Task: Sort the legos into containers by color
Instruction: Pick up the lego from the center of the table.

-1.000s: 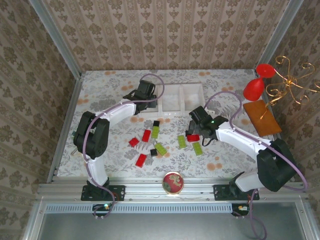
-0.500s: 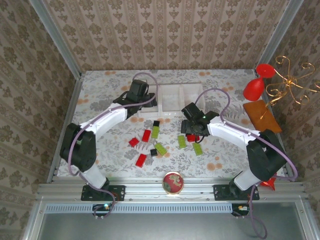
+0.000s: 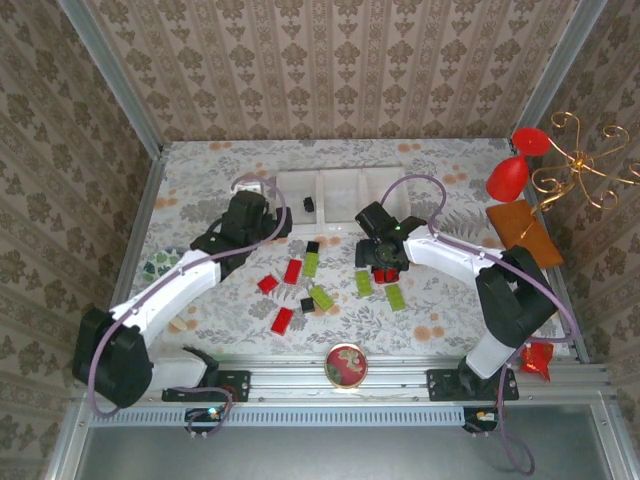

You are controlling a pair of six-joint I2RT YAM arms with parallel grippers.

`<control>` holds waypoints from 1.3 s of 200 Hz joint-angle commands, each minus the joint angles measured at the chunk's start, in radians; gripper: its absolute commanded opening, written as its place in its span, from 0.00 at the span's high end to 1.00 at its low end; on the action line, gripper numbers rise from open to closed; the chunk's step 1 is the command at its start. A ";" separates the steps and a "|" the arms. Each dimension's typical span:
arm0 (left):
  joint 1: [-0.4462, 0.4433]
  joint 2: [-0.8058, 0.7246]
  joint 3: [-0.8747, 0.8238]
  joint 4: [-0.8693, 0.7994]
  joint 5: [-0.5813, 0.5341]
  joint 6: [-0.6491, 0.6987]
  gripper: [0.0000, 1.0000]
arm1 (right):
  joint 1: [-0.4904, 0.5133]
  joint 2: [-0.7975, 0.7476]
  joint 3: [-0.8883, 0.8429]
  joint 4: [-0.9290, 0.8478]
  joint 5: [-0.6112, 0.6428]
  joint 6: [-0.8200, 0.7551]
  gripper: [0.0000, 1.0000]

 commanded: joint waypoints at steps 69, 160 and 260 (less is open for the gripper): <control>0.090 -0.158 -0.171 0.008 0.022 -0.090 0.00 | 0.011 0.072 0.052 -0.034 -0.033 -0.047 0.27; 0.122 -0.149 -0.189 0.018 0.050 -0.103 0.00 | 0.011 0.118 0.071 -0.037 -0.016 -0.051 0.38; 0.129 -0.146 -0.197 0.023 0.065 -0.111 0.00 | 0.007 0.168 0.085 -0.041 -0.002 -0.031 0.55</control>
